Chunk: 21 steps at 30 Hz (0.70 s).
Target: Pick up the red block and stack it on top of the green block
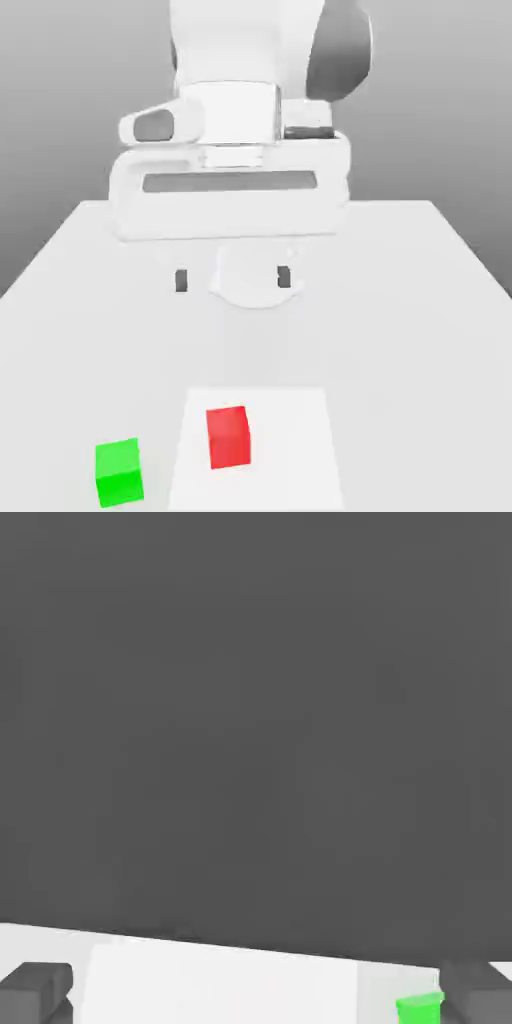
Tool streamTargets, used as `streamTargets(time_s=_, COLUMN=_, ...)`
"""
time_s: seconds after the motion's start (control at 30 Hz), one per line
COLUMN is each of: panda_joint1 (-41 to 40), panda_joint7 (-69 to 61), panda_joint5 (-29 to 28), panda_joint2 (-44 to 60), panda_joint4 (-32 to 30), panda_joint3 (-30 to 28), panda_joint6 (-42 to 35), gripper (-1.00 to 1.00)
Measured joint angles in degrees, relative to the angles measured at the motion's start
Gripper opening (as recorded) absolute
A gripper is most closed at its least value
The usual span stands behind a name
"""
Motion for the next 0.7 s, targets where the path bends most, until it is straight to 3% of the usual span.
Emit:
streamTargets(time_s=0.2, panda_joint1=-0.86, panda_joint7=-3.65, panda_joint5=-0.10, panda_joint2=12.43, panda_joint4=-5.03, panda_joint3=-0.38, panda_joint6=6.49, gripper=0.00)
streamTargets(time_s=0.4, panda_joint1=-2.60, panda_joint7=-6.26, panda_joint5=2.68, panda_joint2=24.90, panda_joint4=-4.14, panda_joint3=1.91, panda_joint6=16.50, gripper=0.00)
streamTargets(time_s=0.43, panda_joint1=-2.84, panda_joint7=-6.45, panda_joint5=2.94, panda_joint2=25.98, panda_joint4=-3.98, panda_joint3=2.22, panda_joint6=17.41, gripper=-1.00)
streamTargets(time_s=0.7, panda_joint1=-2.65, panda_joint7=-5.97, panda_joint5=2.30, panda_joint2=24.34, panda_joint4=-4.24, panda_joint3=1.91, panda_joint6=15.98, gripper=-1.00)
